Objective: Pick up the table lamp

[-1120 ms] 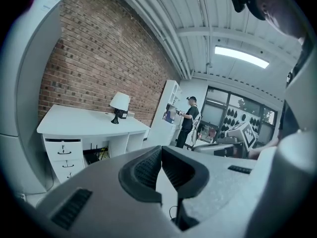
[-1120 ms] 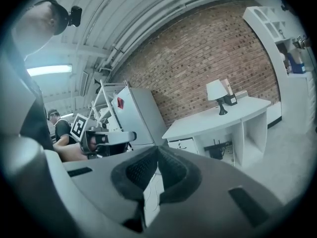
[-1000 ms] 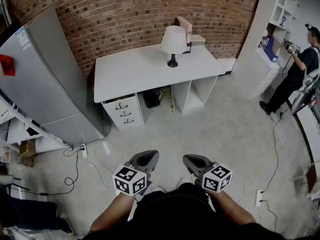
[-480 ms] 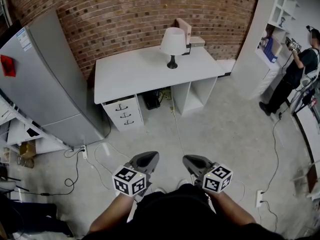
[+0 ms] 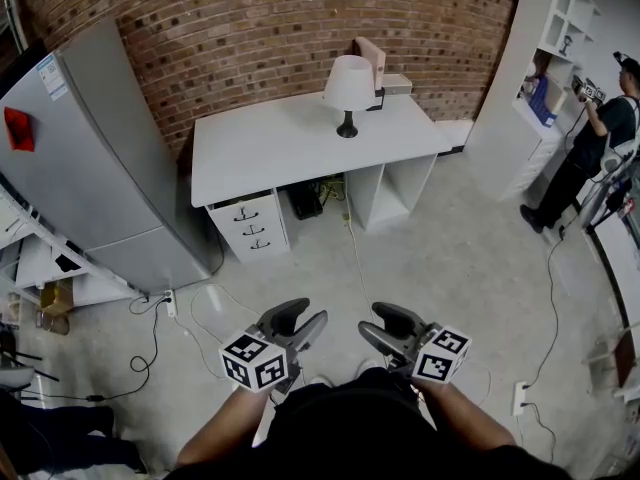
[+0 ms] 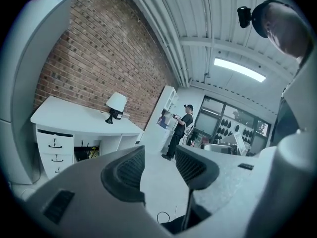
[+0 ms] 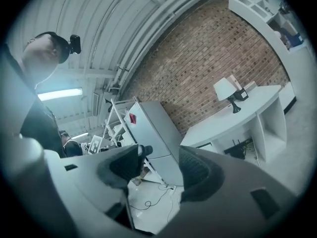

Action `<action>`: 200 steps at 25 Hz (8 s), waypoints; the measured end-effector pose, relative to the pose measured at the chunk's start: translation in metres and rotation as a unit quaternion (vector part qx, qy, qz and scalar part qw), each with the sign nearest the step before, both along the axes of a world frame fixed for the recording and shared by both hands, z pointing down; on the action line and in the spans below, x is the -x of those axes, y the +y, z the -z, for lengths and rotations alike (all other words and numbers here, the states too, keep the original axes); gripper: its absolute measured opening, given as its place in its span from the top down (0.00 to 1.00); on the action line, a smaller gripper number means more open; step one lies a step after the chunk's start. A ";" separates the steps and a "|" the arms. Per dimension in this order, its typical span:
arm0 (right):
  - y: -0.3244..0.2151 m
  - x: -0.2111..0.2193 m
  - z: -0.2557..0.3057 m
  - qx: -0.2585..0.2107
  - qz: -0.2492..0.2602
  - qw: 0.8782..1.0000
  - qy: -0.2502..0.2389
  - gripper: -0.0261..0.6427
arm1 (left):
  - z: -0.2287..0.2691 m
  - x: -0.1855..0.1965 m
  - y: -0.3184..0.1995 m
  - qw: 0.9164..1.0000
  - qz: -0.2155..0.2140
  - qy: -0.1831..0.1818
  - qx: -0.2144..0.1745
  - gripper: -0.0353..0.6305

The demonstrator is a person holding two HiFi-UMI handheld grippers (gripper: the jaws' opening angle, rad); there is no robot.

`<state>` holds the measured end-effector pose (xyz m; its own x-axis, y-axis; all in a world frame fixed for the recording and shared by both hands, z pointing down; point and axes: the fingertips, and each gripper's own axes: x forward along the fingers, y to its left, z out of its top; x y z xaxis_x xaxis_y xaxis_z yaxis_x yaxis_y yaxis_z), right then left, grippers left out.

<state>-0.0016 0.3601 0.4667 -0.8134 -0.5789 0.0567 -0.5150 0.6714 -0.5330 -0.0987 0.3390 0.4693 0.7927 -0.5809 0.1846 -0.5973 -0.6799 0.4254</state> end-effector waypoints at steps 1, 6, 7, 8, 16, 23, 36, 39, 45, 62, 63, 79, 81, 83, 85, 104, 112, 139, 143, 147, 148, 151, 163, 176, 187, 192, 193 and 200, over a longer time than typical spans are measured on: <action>0.000 0.002 0.003 -0.002 0.003 1.000 -0.008 0.54 | 0.001 0.001 0.000 1.000 0.001 0.002 -0.002 0.66; 0.000 0.008 0.010 -0.003 0.007 0.999 -0.039 0.20 | 0.008 0.007 -0.003 1.000 0.019 0.018 -0.011 0.44; -0.001 0.008 0.010 -0.003 0.004 0.999 -0.042 0.13 | 0.010 0.007 -0.003 1.000 0.019 0.020 -0.013 0.42; -0.002 0.007 0.011 -0.004 0.001 0.999 -0.045 0.10 | 0.011 0.007 -0.002 1.000 0.017 0.021 -0.015 0.40; -0.007 -0.002 0.010 0.006 -0.013 0.996 -0.085 0.07 | 0.001 0.004 0.000 1.000 0.011 -0.004 -0.021 0.29; -0.002 0.008 0.007 0.011 0.005 0.996 -0.083 0.07 | 0.010 -0.003 0.006 0.999 -0.027 0.029 -0.028 0.30; -0.002 0.016 0.011 0.000 0.007 0.998 -0.063 0.09 | 0.012 0.003 0.008 0.998 -0.039 0.037 -0.033 0.30; 0.000 0.017 0.009 0.001 0.004 0.998 -0.062 0.09 | 0.012 0.005 0.005 0.998 -0.037 0.041 -0.032 0.30; -0.004 0.015 0.005 0.010 -0.003 0.998 -0.066 0.09 | 0.013 0.007 -0.003 0.998 -0.034 0.043 -0.026 0.30; -0.077 0.005 -0.003 0.022 0.001 0.997 -0.074 0.11 | 0.002 -0.004 -0.068 0.999 -0.027 0.037 -0.015 0.30; -0.085 0.003 -0.003 0.021 0.003 0.997 -0.073 0.11 | 0.002 -0.007 -0.077 0.999 -0.027 0.033 -0.016 0.30; -0.258 -0.040 0.000 0.021 0.020 0.997 -0.076 0.13 | 0.010 -0.054 -0.246 1.000 -0.009 0.014 -0.025 0.30; -0.275 -0.049 0.003 0.017 0.023 0.996 -0.079 0.13 | 0.008 -0.065 -0.262 1.000 -0.007 0.012 -0.024 0.30; -0.289 -0.059 0.005 0.011 0.026 0.996 -0.082 0.13 | 0.006 -0.075 -0.275 1.000 -0.006 0.008 -0.024 0.30; -0.303 -0.067 0.004 0.009 0.026 0.996 -0.086 0.13 | 0.004 -0.084 -0.286 1.000 -0.004 0.004 -0.026 0.30; -0.368 -0.098 -0.007 0.023 0.028 0.996 -0.082 0.15 | -0.009 -0.104 -0.349 1.000 0.008 0.013 -0.004 0.30; -0.414 -0.106 -0.014 0.030 0.016 0.996 -0.077 0.15 | -0.010 -0.107 -0.409 0.998 0.020 0.051 0.012 0.30; -0.687 -0.084 -0.004 0.031 -0.073 0.995 -0.064 0.16 | 0.003 -0.053 -0.698 0.997 -0.024 0.073 0.005 0.30; -0.707 -0.082 -0.007 0.033 -0.088 0.994 -0.059 0.16 | -0.004 -0.047 -0.725 0.996 -0.032 0.078 0.012 0.30; -0.719 -0.085 -0.008 0.036 -0.098 0.993 -0.052 0.16 | -0.007 -0.046 -0.741 0.995 -0.032 0.095 0.026 0.30; -0.722 -0.088 -0.009 0.036 -0.101 0.993 -0.051 0.16 | -0.009 -0.046 -0.744 0.994 -0.031 0.099 0.029 0.30; -0.736 -0.098 -0.008 0.032 -0.110 0.992 -0.054 0.16 | -0.012 -0.042 -0.754 0.992 -0.020 0.118 0.041 0.30; -0.799 -0.155 0.006 0.026 -0.099 0.991 -0.085 0.17 | -0.006 -0.043 -0.799 0.975 0.066 0.198 0.071 0.30; -0.856 -0.184 -0.023 0.097 -0.054 0.974 -0.198 0.17 | -0.035 -0.037 -0.827 0.892 0.143 0.400 0.155 0.30; -0.896 -0.196 -0.084 0.186 -0.081 0.904 -0.376 0.17 | -0.086 -0.025 -0.851 0.801 0.159 0.554 0.164 0.30; -0.901 -0.191 -0.101 0.207 -0.083 0.872 -0.436 0.19 | -0.085 -0.031 -0.858 0.775 0.158 0.591 0.155 0.30; -0.901 -0.187 -0.101 0.209 -0.079 0.870 -0.440 0.19 | -0.084 -0.036 -0.859 0.775 0.154 0.592 0.159 0.30; -0.899 -0.162 -0.088 0.219 -0.047 0.850 -0.477 0.19 | -0.082 -0.060 -0.857 0.775 0.131 0.593 0.176 0.30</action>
